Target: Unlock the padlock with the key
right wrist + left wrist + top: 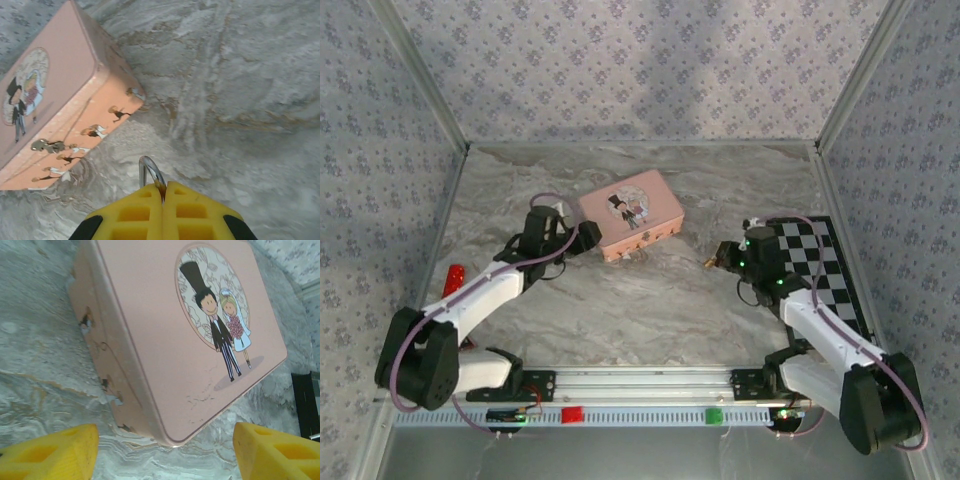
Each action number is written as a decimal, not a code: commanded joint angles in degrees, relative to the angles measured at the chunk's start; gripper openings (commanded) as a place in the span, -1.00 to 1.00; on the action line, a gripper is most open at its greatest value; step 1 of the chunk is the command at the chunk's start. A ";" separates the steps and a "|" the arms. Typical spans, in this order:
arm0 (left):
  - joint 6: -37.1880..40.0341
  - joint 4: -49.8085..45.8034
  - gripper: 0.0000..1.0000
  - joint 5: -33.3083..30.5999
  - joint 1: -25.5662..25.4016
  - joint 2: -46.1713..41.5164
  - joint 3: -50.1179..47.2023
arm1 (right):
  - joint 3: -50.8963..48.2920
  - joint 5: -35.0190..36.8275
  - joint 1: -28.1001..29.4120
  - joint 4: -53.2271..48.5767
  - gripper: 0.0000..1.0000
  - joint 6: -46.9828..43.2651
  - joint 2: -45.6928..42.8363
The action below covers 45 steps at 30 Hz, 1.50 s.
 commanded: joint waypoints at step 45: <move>2.51 0.54 0.55 1.02 5.20 -7.57 -4.11 | 4.80 -8.69 -11.58 -10.62 -1.00 -5.55 10.26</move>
